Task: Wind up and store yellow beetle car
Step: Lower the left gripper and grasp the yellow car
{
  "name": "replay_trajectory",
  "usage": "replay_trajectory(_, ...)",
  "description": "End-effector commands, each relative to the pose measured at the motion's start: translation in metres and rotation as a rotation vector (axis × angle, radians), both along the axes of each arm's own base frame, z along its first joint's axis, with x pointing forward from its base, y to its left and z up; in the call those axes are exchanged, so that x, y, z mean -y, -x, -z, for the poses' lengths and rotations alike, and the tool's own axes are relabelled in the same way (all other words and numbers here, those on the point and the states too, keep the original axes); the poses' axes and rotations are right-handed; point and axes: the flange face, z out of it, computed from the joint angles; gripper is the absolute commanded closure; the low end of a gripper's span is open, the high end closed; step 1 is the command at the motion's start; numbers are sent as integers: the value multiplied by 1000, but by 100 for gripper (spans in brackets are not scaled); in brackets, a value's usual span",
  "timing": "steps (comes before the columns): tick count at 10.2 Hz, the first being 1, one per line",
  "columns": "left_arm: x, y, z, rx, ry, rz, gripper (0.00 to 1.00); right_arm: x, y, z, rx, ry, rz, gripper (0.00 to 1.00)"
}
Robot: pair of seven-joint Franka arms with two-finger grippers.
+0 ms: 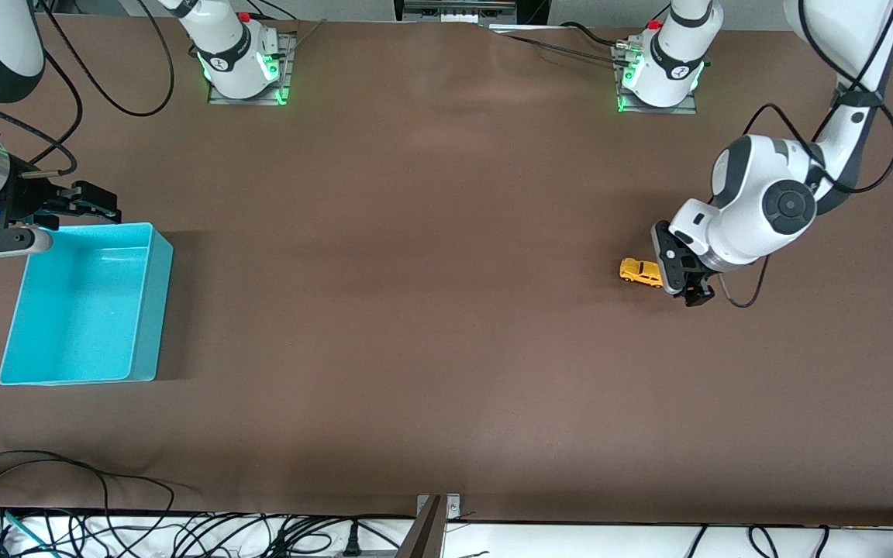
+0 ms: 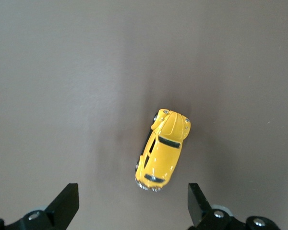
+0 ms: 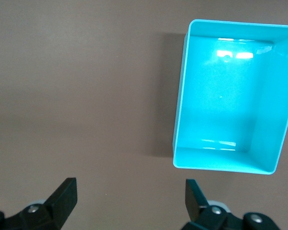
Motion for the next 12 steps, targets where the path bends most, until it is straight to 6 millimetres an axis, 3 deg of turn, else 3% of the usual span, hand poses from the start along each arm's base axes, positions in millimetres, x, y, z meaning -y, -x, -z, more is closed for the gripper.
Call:
replay_trajectory(1,-2,19,32,30,4,113,0,3,-3,-3,5,-24,-4,0)
replay_trajectory(5,0,27,62,28,20,204,0,3,-3,-3,8,-24,-3,0)
replay_trajectory(6,0,27,62,29,19,210,9,2,-3,-3,6,-24,-5,0)
replay_trajectory(8,1,28,64,26,20,227,41,3,-3,-2,5,-25,-5,0)
replay_trajectory(10,1,31,75,5,24,223,48,3,-4,0,2,-25,-3,0)
replay_trajectory(12,1,31,71,6,22,231,88,2,-4,1,0,-25,-5,0)
